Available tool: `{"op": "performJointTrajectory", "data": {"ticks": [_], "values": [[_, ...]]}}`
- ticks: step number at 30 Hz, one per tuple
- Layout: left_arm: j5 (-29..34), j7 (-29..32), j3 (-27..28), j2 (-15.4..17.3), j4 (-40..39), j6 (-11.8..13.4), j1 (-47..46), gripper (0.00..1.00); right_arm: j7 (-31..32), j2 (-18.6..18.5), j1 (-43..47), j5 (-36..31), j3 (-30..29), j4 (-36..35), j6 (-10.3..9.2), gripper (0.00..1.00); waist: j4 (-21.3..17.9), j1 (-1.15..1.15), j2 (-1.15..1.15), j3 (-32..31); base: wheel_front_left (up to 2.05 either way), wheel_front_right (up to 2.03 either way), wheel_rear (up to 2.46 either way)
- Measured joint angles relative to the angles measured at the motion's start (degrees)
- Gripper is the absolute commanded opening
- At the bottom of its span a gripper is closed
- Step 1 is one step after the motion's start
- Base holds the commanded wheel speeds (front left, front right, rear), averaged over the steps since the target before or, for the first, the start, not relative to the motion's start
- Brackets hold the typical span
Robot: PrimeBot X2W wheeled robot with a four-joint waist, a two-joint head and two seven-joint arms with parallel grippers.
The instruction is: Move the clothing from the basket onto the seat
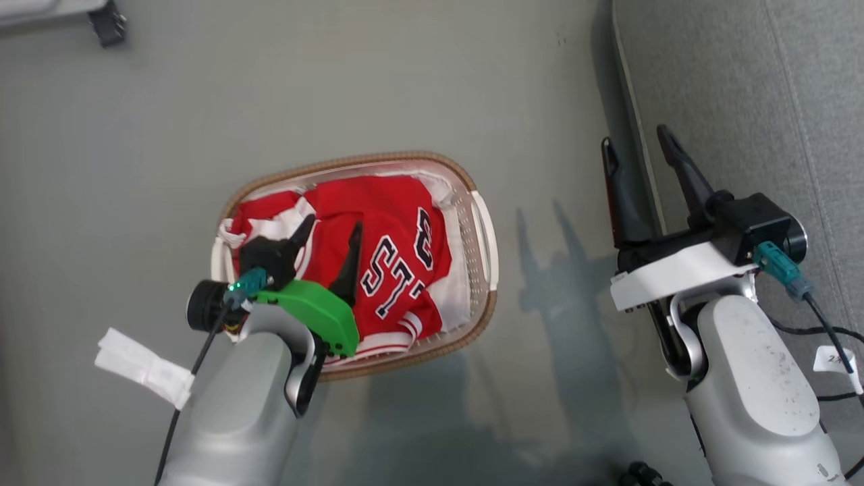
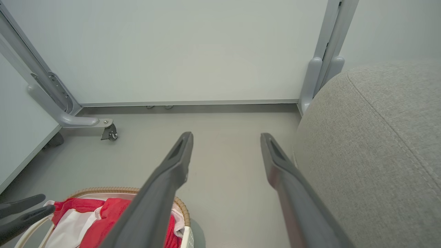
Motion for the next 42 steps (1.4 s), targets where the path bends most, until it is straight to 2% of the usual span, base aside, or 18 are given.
{"op": "performJointTrajectory", "data": {"ticks": [9,19,23,32,37,42], "values": [[-3.0,0.0,-4.3,0.0,11.1,0.0,-8.8,1.00,0.0,0.0,-2.6,3.2,3.1,-3.7,0.00,1.00,-3.7,0.00,0.00,8.8,0.00,0.00,0.00],[-5.0,0.0,-3.9,1.1,17.0,0.0,-14.1,1.00,0.0,0.0,-3.7,5.8,4.0,-9.4,0.00,1.00,-7.9,-0.01,0.00,15.2,0.00,0.00,0.00],[-5.0,0.0,-2.6,1.6,17.2,0.0,-15.4,1.00,0.0,0.0,-3.9,6.7,4.4,-10.5,0.00,1.00,-9.3,-0.01,0.00,16.6,0.00,0.00,0.00],[-2.6,0.0,-0.5,2.5,18.2,3.8,-17.3,1.00,0.0,0.0,-3.8,8.1,5.2,-11.6,0.01,1.00,-11.9,-0.01,0.00,18.4,0.00,0.00,0.00],[-1.9,0.1,-1.7,2.5,24.1,3.5,-17.7,1.00,0.0,0.0,-3.6,8.6,5.7,-11.3,0.00,1.00,-12.8,-0.01,0.00,18.8,0.00,0.00,0.00],[-0.8,2.4,-3.3,2.7,26.7,3.4,-18.6,1.00,0.0,0.0,-3.5,8.7,5.8,-10.8,0.00,1.00,-12.9,-0.01,0.00,19.0,0.00,0.00,0.00]]}}
